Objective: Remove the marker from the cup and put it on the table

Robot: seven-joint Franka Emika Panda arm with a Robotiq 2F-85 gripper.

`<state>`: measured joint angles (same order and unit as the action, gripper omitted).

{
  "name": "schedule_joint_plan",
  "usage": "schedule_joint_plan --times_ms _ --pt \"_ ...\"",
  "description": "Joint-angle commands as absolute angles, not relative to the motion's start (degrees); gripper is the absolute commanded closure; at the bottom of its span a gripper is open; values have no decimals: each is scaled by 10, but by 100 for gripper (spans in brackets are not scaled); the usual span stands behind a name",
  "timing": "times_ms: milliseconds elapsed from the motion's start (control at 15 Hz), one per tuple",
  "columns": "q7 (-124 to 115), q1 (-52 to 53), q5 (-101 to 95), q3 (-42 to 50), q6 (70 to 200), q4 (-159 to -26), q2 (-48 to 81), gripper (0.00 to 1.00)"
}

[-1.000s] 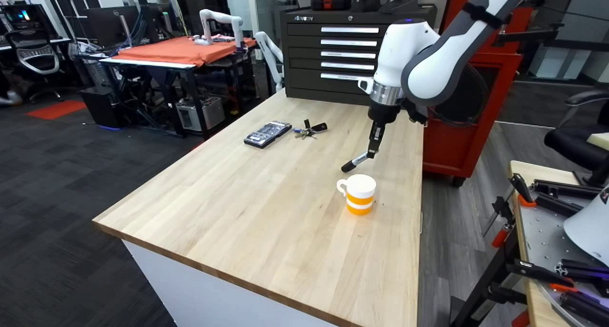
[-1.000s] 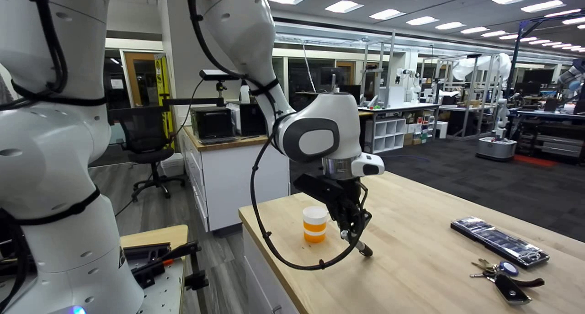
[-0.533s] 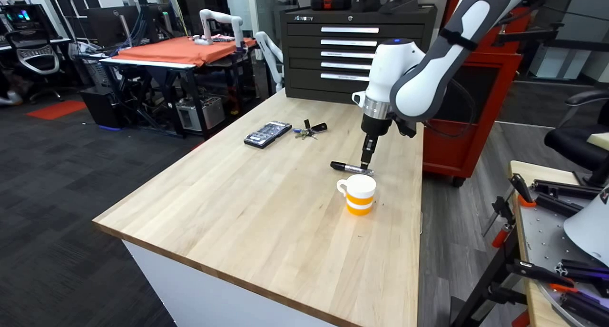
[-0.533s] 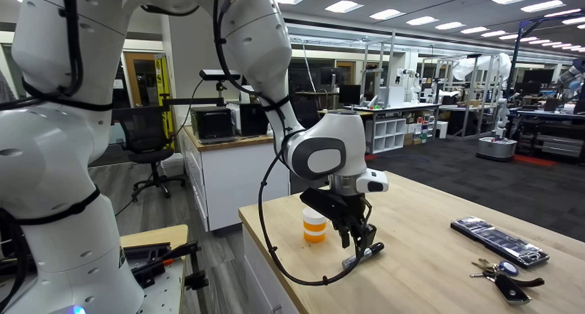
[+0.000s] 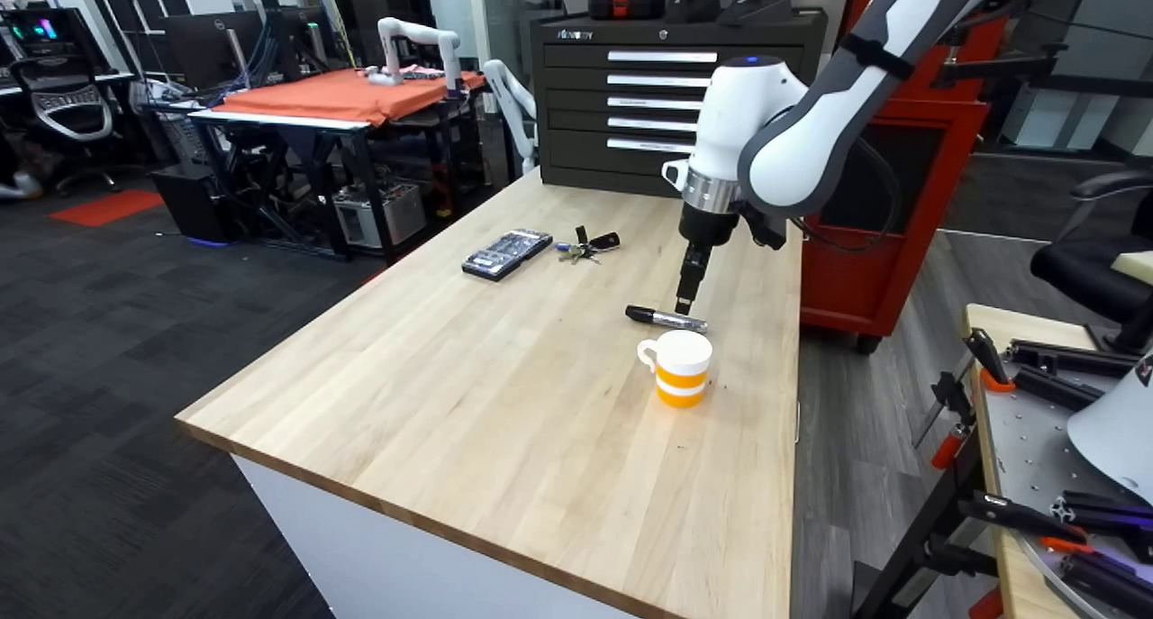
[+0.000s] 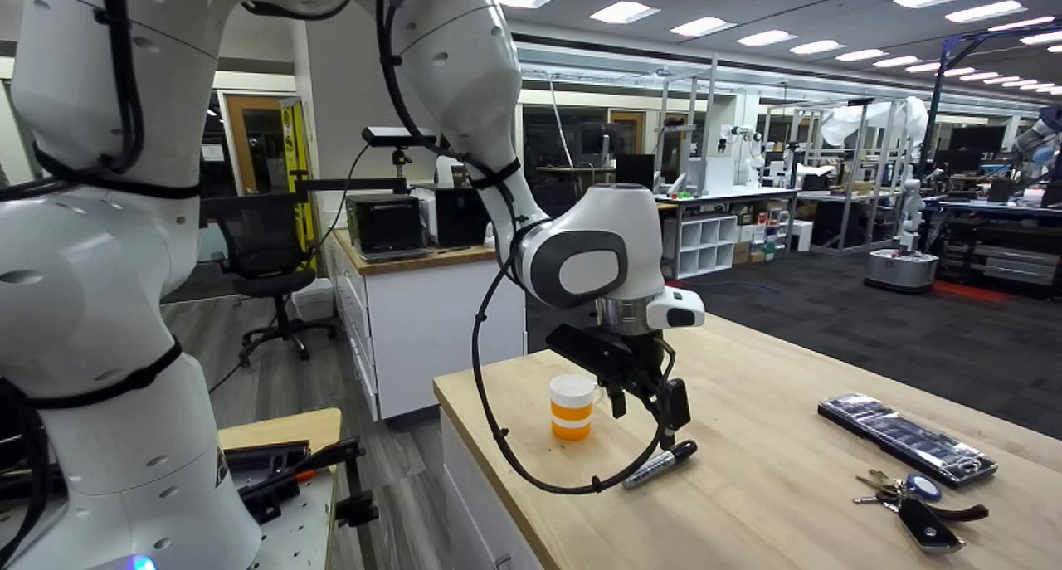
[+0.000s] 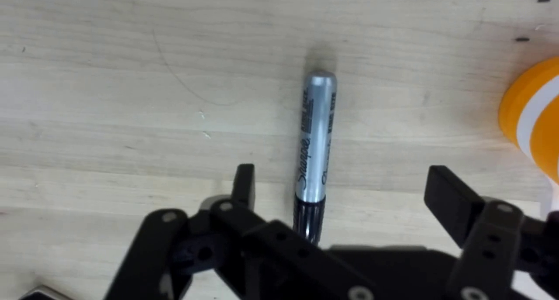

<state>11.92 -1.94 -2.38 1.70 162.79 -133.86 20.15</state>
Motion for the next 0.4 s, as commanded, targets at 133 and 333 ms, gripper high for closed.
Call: schedule_joint_plan --times_ms 133,333 --pt "114 -24 -30 6 1613 -1338 184 0" --pt "114 -25 -30 6 1614 -1338 191 0"
